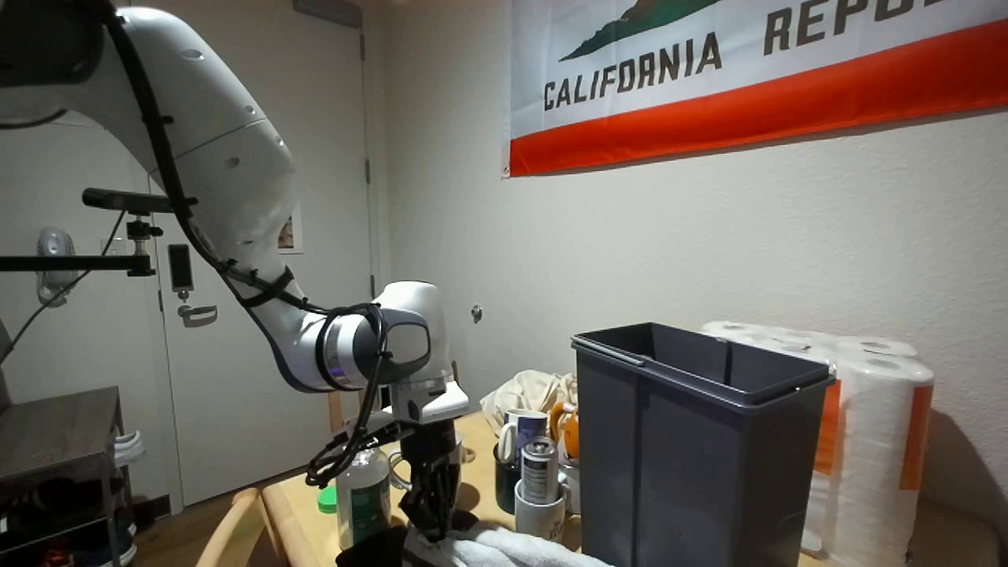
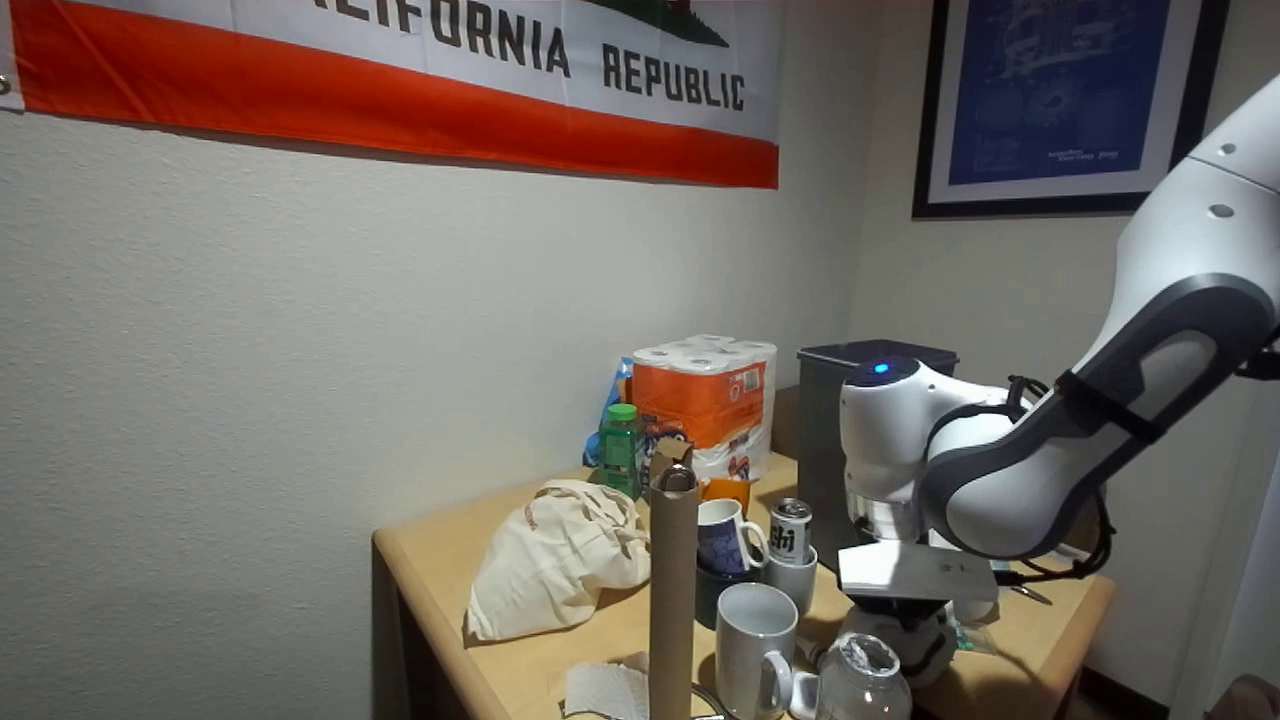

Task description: Use the white towel to wipe the inside of the gray cup

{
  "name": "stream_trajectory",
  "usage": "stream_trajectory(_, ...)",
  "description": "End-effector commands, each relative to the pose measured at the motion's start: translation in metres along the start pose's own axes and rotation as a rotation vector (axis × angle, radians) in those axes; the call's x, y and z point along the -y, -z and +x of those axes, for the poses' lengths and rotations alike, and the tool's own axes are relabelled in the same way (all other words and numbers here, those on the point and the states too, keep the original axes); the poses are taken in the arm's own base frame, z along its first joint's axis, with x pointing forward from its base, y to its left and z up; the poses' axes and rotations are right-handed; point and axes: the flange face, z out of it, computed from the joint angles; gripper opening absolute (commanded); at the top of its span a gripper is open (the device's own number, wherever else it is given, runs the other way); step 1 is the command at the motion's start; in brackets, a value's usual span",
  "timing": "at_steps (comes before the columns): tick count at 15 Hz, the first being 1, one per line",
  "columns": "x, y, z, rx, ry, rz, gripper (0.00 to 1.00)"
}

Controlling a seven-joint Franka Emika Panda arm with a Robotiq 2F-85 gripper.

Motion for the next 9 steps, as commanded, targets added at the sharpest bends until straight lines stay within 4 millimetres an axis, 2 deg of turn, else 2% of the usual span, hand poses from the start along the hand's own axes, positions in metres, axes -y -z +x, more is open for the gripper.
stream_trajectory(1,0.0,0.006,0.007,-0.06,-0.018,0.059,0.01)
stream_trajectory(6,-0.004,0.0,0.013,-0.26,0.035,0.087,0.01)
stream_trajectory(9,-0.009,-0.006,0.007,-0.273,0.063,0.046,0.01)
